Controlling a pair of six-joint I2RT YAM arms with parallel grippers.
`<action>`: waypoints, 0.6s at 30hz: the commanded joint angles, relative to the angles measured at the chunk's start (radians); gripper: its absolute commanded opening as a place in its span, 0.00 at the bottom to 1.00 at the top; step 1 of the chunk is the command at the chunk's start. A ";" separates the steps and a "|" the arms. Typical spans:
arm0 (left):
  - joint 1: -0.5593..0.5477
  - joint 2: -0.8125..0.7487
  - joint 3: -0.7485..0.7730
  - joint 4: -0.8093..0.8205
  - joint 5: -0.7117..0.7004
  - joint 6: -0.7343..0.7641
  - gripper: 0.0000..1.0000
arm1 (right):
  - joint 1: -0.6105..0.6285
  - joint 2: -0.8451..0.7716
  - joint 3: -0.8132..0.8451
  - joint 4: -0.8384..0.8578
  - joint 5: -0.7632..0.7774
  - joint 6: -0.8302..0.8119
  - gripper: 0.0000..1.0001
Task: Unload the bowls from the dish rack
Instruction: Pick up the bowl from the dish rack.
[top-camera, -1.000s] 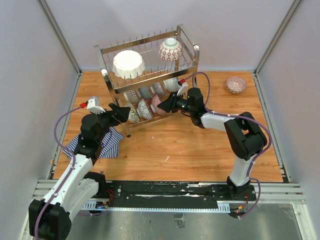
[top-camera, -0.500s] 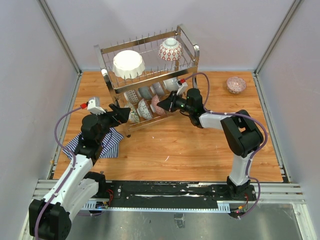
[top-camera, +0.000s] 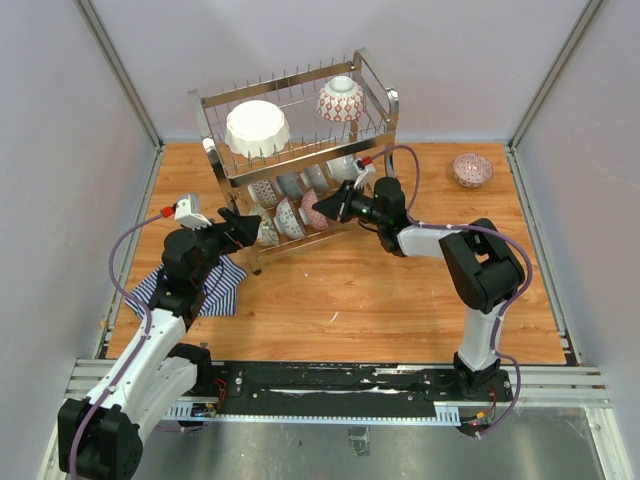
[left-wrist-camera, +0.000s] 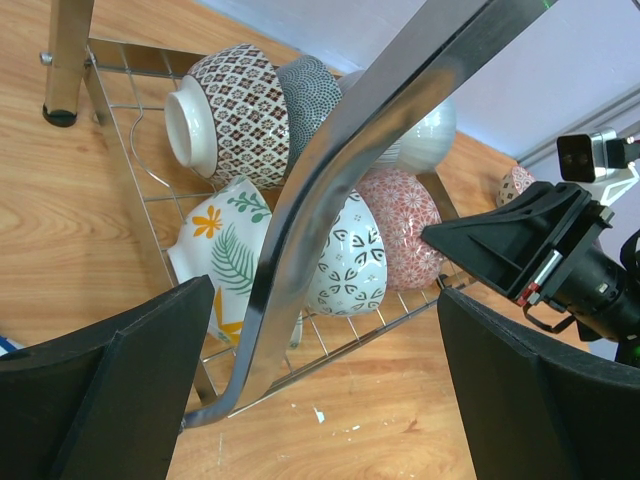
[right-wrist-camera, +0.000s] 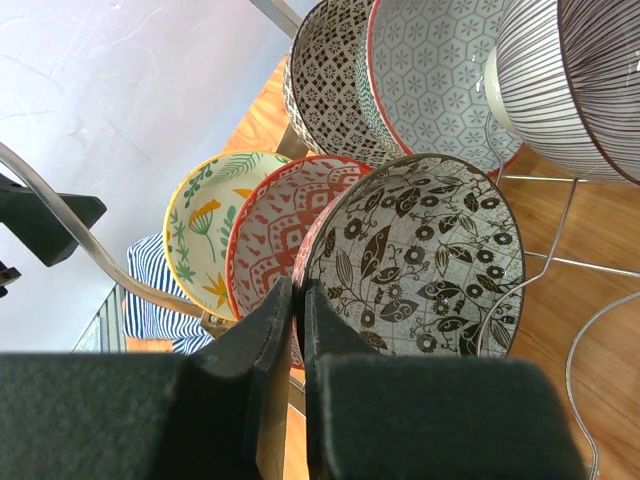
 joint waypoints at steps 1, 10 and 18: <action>-0.008 -0.012 -0.004 0.006 -0.008 0.014 1.00 | 0.011 -0.039 -0.004 0.129 -0.041 0.037 0.01; -0.007 -0.024 -0.008 0.002 -0.011 0.011 1.00 | 0.011 -0.112 -0.041 0.143 -0.030 0.036 0.01; -0.008 -0.045 -0.008 -0.009 -0.008 0.005 1.00 | 0.010 -0.159 -0.070 0.175 -0.023 0.043 0.01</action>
